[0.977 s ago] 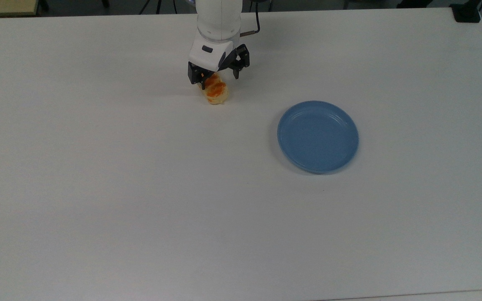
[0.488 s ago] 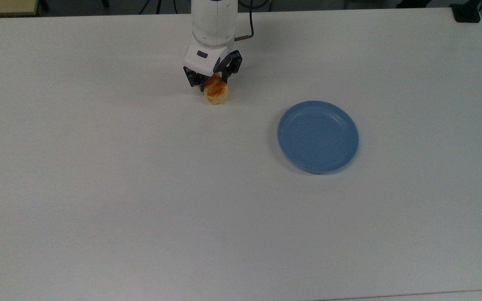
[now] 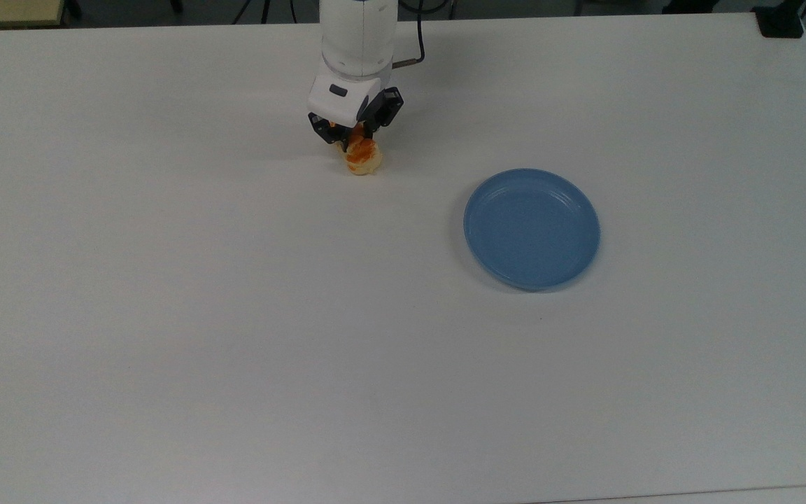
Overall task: Put the bread on a plate
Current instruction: 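Close the gripper around the bread roll, then lift the bread roll and carry it over the blue plate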
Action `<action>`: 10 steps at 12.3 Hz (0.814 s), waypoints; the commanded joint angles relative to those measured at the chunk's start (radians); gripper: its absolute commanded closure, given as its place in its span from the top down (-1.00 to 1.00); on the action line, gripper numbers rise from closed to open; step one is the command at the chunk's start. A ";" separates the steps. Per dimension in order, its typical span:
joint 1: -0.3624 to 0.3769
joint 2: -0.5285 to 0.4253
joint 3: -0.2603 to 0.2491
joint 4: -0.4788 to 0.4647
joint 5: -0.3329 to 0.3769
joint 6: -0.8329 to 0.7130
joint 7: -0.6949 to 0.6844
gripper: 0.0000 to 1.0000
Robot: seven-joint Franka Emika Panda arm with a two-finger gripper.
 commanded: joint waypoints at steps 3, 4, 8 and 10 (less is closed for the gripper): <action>0.054 -0.009 -0.001 0.189 0.086 -0.250 0.041 -0.32; 0.085 0.020 -0.001 0.253 0.090 -0.264 0.127 -0.33; 0.171 0.218 -0.001 0.574 0.090 -0.336 0.354 -0.37; 0.192 0.283 -0.003 0.727 0.091 -0.445 0.382 -0.37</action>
